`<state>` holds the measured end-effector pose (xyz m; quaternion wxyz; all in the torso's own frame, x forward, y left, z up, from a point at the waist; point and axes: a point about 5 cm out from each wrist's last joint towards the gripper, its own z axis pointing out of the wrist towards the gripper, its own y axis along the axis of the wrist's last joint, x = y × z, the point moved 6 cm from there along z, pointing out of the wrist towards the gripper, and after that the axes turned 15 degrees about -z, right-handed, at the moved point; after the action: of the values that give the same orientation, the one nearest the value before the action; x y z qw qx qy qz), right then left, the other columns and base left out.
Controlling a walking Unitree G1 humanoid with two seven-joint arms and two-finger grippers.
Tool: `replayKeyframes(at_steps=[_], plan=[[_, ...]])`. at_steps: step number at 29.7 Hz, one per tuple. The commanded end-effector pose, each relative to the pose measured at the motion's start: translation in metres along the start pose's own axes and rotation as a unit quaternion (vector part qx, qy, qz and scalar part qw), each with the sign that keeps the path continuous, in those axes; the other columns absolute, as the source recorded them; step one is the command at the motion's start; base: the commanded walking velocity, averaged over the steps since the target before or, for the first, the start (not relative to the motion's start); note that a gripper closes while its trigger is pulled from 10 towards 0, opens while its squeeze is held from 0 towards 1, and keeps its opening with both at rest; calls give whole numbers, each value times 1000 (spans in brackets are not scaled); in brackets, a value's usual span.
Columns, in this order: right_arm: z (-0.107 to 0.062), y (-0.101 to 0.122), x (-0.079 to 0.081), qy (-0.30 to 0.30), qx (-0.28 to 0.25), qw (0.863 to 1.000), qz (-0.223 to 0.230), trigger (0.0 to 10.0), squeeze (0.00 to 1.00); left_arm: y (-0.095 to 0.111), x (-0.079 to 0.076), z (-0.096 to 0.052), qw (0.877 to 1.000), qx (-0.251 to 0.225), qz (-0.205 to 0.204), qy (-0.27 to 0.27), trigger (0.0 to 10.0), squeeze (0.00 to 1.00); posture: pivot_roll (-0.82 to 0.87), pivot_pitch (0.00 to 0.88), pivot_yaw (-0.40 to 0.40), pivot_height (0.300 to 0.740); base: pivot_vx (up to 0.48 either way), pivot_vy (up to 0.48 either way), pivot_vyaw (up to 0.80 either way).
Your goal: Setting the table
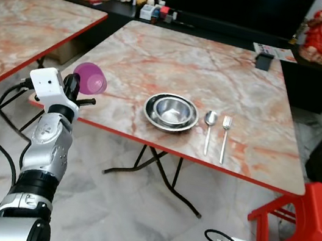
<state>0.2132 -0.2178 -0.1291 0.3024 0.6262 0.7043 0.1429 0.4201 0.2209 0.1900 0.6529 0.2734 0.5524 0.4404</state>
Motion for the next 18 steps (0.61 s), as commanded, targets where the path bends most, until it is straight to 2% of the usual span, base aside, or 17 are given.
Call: replayKeyframes(at_steps=[1, 15, 18], plan=[[0, 3, -3, -6, -4, 1000, 2, 10000, 0, 4, -3, 4, 1000, -3, 1, -3, 10000, 0, -24, 0, -22, 740, 292, 0, 0], [2, 8, -6, -7, -9, 1000, 5, 10000, 0, 7, 1, 5, 1000, -11, -6, 7, 10000, 0, -23, 0, -33, 740, 327, 0, 0], [2, 10, -3, -1, -13, 1000, -6, 10000, 0, 10, -3, 6, 1000, -15, -2, 1, 10000, 0, -12, 0, -39, 740, 345, 0, 0]])
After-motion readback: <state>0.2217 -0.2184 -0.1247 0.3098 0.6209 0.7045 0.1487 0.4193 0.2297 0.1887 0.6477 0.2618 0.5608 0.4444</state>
